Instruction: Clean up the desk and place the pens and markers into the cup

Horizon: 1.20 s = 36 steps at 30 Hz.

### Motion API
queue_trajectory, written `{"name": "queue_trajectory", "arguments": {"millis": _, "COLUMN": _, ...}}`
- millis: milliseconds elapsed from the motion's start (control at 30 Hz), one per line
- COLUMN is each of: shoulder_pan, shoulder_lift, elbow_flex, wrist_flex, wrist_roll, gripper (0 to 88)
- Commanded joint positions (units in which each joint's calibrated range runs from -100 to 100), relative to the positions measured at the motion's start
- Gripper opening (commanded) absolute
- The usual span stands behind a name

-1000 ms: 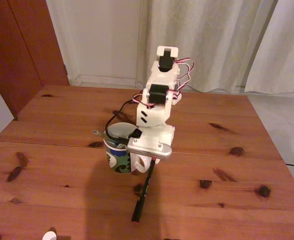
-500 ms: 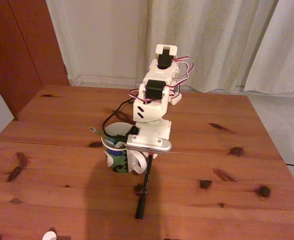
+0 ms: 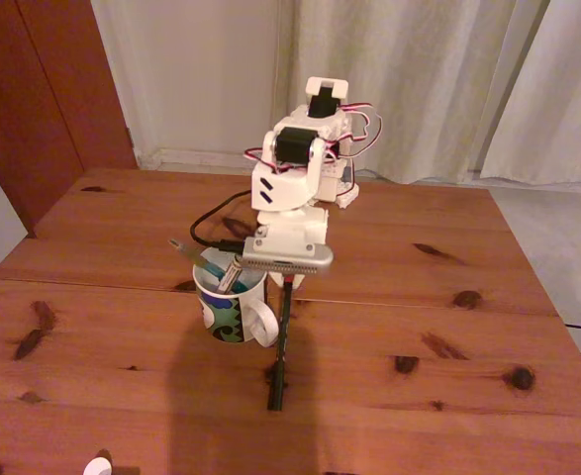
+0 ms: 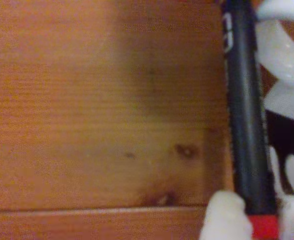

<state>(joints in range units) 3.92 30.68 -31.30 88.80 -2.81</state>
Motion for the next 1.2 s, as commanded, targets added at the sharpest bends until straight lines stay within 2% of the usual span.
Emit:
{"name": "queue_trajectory", "arguments": {"millis": 0, "shoulder_pan": 0.9, "shoulder_lift": -5.6, "elbow_flex": -0.6, "wrist_flex": 1.5, "wrist_roll": 1.0, "gripper": 0.7}}
{"name": "queue_trajectory", "arguments": {"millis": 600, "shoulder_pan": 2.5, "shoulder_lift": -13.6, "elbow_flex": -0.5, "wrist_flex": 7.6, "wrist_roll": 4.4, "gripper": 0.7}}
{"name": "queue_trajectory", "arguments": {"millis": 1167, "shoulder_pan": 2.1, "shoulder_lift": -27.7, "elbow_flex": 5.0, "wrist_flex": 7.8, "wrist_roll": 4.6, "gripper": 0.7}}
